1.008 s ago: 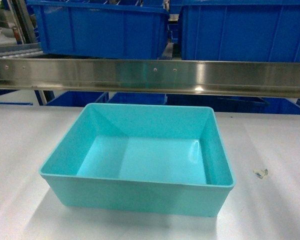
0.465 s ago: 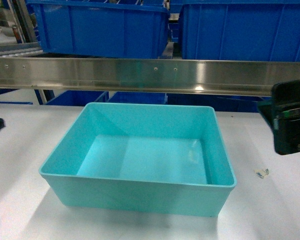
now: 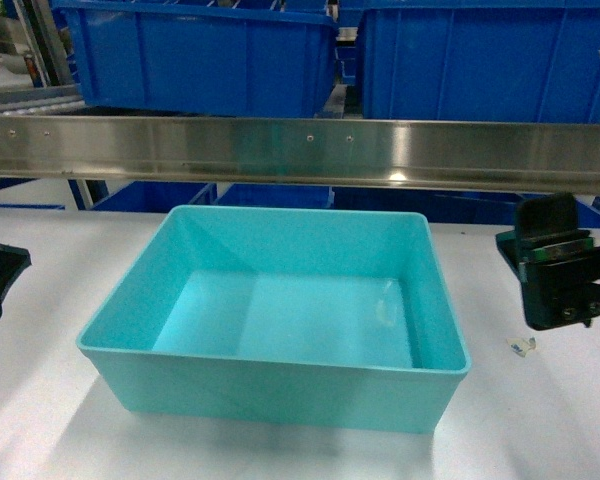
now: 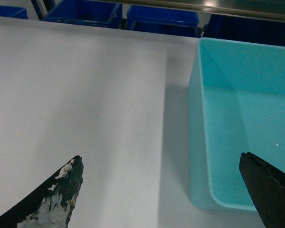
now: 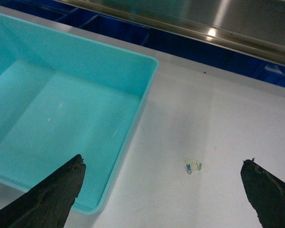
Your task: Organize blue bins on left shelf correctly
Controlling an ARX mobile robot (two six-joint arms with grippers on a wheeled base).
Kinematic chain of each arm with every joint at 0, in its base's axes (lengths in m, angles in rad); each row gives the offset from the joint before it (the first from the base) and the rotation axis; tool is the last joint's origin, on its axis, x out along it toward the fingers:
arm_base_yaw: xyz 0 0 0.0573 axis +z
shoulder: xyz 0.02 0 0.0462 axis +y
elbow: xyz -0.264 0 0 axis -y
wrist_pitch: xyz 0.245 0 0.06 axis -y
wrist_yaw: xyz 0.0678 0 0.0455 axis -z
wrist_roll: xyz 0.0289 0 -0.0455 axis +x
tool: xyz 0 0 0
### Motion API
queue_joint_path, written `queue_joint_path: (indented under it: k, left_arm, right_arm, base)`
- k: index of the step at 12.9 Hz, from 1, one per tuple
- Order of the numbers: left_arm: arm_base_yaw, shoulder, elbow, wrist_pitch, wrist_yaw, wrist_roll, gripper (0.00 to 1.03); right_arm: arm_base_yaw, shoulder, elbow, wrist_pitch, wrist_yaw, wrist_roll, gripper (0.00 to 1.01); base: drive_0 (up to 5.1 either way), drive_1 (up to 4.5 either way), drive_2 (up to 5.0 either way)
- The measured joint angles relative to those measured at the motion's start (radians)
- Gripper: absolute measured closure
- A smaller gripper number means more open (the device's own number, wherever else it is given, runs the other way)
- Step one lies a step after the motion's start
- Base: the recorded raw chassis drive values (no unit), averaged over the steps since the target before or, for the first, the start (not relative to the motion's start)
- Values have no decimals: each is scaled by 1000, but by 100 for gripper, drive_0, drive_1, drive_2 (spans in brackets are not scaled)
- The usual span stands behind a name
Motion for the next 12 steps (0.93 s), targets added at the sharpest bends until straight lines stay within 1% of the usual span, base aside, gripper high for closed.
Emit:
queue_joint_path:
  k: [1, 2, 3, 4, 5, 6, 7, 8, 9, 10, 11, 12]
  left_arm:
    - [0, 61, 41, -14, 10, -6, 5]
    - [-2, 106, 68, -21, 13, -9, 5]
    - [-13, 136, 93, -33, 14, -14, 5]
    - [-29, 166, 127, -38, 8, -15, 5]
    - [-58, 202, 163, -37, 5, -16, 5]
    - [-78, 242, 186, -30, -4, -12, 5]
    - [-80, 286, 203, -31, -20, -6, 5]
    - [-80, 307, 207, -32, -27, -4, 5]
    - [-80, 317, 207, -27, -29, -2, 5]
    - [-80, 325, 207, -22, -35, -1, 5]
    - [-86, 335, 207, -15, -39, 3, 5]
    - [-93, 346, 208, -14, -43, 6, 5]
  right_arm:
    - [34, 63, 68, -23, 9, -40, 3]
    - [53, 119, 119, -5, 44, -75, 3]
    - [55, 178, 168, 8, 78, -97, 3]
    - [47, 232, 196, 14, 87, -106, 3]
    - [31, 288, 213, 8, 102, -118, 3]
    - [23, 328, 220, -18, 96, -109, 3]
    - [21, 345, 231, -44, 80, -96, 3]
    - [26, 351, 248, -67, 59, -92, 3]
    - [32, 351, 261, -87, 51, -87, 3]
    - [42, 351, 273, -109, 22, -75, 3]
    - [51, 351, 278, -142, -11, -56, 3]
    - [55, 354, 278, -152, -34, -27, 3]
  base:
    - [0, 0, 0]
    - [0, 0, 0]
    - [0, 0, 0]
    - [0, 0, 0]
    - [0, 0, 0]
    - [0, 0, 0]
    - [0, 0, 0]
    - [0, 0, 0]
    - [0, 0, 0]
    - [0, 0, 0]
    - [0, 0, 0]
    - [0, 0, 0]
